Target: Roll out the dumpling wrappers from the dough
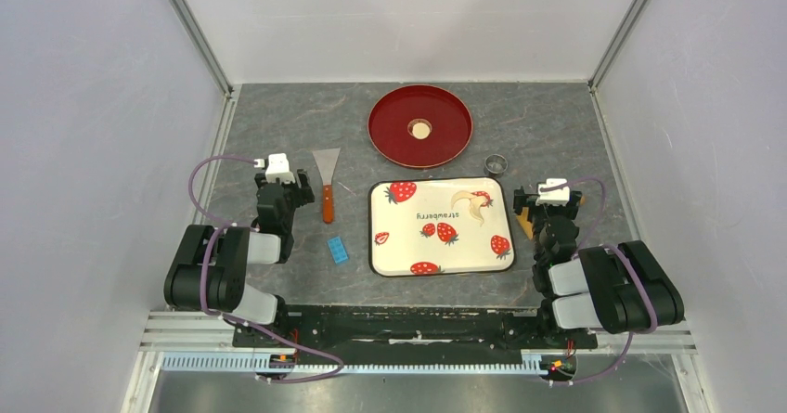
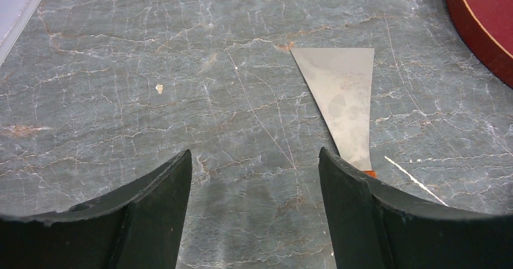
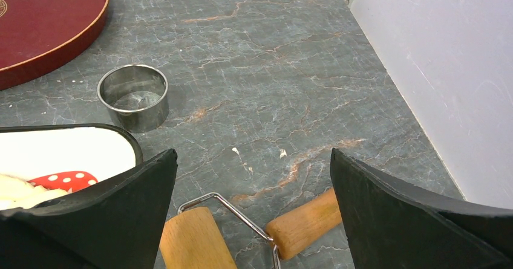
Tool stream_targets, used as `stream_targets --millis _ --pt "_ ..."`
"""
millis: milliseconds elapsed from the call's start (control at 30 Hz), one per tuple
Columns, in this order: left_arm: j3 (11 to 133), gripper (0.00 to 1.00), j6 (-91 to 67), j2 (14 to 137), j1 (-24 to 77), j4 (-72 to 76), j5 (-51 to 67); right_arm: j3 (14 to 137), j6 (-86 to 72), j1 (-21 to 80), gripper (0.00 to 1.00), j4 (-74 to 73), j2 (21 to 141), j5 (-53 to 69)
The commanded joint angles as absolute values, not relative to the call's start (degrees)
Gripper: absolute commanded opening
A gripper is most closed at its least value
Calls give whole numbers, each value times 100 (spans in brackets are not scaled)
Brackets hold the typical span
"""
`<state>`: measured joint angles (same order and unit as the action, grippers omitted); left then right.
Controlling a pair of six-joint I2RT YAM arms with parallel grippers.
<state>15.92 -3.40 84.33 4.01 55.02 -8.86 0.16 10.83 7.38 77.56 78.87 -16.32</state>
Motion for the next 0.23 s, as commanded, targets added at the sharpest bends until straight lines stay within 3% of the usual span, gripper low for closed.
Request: stream_targets --millis 0,200 --pt "1600 80 -85 8423 432 5872 -914 -498 1160 718 98 8147 7893 -1585" --pt "1604 80 -68 8429 464 5875 -948 -500 1160 721 98 8148 7893 -1588"
